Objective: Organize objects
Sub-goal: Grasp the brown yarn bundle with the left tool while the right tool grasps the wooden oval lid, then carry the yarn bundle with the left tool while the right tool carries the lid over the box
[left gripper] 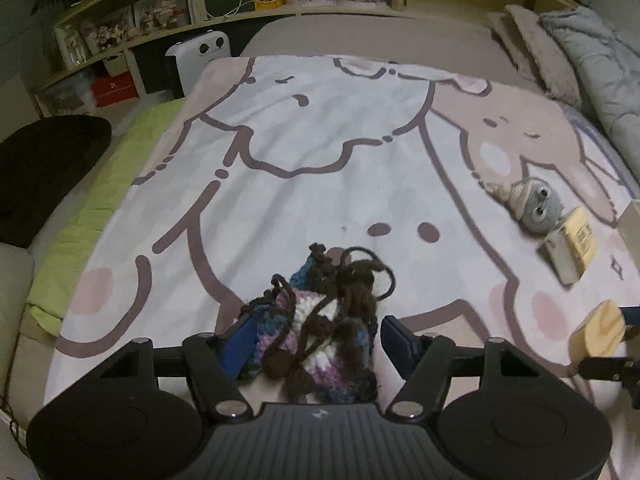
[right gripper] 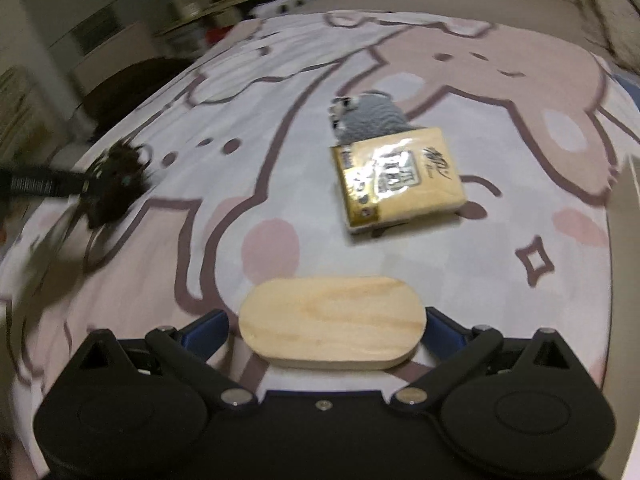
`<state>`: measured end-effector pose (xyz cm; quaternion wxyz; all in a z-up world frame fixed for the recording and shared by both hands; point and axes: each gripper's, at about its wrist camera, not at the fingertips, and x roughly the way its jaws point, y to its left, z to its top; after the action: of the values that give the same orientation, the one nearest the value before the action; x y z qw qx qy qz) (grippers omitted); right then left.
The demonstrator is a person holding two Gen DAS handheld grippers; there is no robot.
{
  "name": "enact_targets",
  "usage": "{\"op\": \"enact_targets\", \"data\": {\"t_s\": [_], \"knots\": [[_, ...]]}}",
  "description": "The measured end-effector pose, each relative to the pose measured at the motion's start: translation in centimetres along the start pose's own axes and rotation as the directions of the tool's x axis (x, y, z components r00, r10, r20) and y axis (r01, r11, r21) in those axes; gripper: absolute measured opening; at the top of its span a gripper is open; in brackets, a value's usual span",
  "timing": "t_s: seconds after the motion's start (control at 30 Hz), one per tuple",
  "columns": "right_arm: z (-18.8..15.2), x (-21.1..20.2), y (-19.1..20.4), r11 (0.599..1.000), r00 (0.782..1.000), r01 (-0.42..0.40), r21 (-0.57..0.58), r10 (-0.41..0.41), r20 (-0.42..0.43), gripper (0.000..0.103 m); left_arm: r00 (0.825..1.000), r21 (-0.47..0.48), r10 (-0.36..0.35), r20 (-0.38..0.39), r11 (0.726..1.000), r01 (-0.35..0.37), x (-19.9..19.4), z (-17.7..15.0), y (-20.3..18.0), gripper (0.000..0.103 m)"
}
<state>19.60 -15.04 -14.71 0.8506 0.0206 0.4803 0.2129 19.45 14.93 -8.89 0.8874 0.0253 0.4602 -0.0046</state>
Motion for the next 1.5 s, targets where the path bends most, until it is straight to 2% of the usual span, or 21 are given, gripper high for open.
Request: {"op": "enact_targets", "data": {"t_s": [0.07, 0.13, 0.23, 0.37, 0.57, 0.7, 0.83, 0.97, 1.27, 1.5], "knots": [[0.0, 0.0, 0.1, 0.998, 0.999, 0.033, 0.047, -0.032, -0.011, 0.103, 1.0, -0.006, 0.013, -0.001, 1.0, -0.013, 0.1, 0.0, 0.1, 0.06], [-0.1, 0.0, 0.4, 0.996, 0.998, 0.063, 0.063, -0.062, -0.014, 0.101, 1.0, -0.015, 0.023, 0.002, 1.0, -0.023, 0.3, 0.0, 0.2, 0.057], [-0.6, 0.3, 1.2, 0.994, 0.994, 0.11, -0.005, -0.11, -0.002, 0.095, 1.0, -0.014, 0.023, 0.007, 1.0, -0.023, 0.4, -0.1, 0.2, 0.05], [-0.7, 0.1, 1.2, 0.994, 0.994, 0.105, -0.02, -0.105, 0.016, 0.093, 1.0, -0.009, 0.021, 0.022, 1.0, -0.021, 0.0, 0.0, -0.2, 0.04], [-0.1, -1.5, 0.2, 0.994, 0.992, 0.104, 0.015, -0.105, 0.074, 0.093, 0.995, -0.029, -0.032, 0.093, 0.999, 0.035, -1.7, 0.7, -1.0, 0.038], [0.8, -3.4, -0.2, 0.994, 0.985, 0.105, 0.031, -0.108, 0.137, 0.093, 0.983, -0.045, -0.069, 0.168, 0.996, 0.078, -3.8, 1.4, -1.7, 0.038], [1.6, -5.2, -0.3, 0.993, 0.973, 0.115, 0.03, -0.118, 0.198, 0.093, 0.973, -0.049, -0.095, 0.209, 0.993, 0.107, -5.2, 1.6, -2.4, 0.038], [2.1, -6.7, -0.3, 0.991, 0.959, 0.135, 0.02, -0.136, 0.249, 0.093, 0.967, -0.046, -0.115, 0.229, 0.991, 0.128, -6.3, 1.6, -3.2, 0.038], [2.4, -9.9, -0.5, 0.993, 0.944, 0.11, 0.045, -0.118, 0.308, 0.093, 0.963, -0.04, -0.135, 0.235, 0.988, 0.148, -7.4, 0.9, -4.6, 0.038], [1.7, -12.8, -1.0, 0.985, 0.932, 0.165, 0.045, -0.171, 0.321, 0.093, 0.958, -0.018, -0.138, 0.25, 0.989, 0.147, -8.9, 0.3, -6.4, 0.039]]}}
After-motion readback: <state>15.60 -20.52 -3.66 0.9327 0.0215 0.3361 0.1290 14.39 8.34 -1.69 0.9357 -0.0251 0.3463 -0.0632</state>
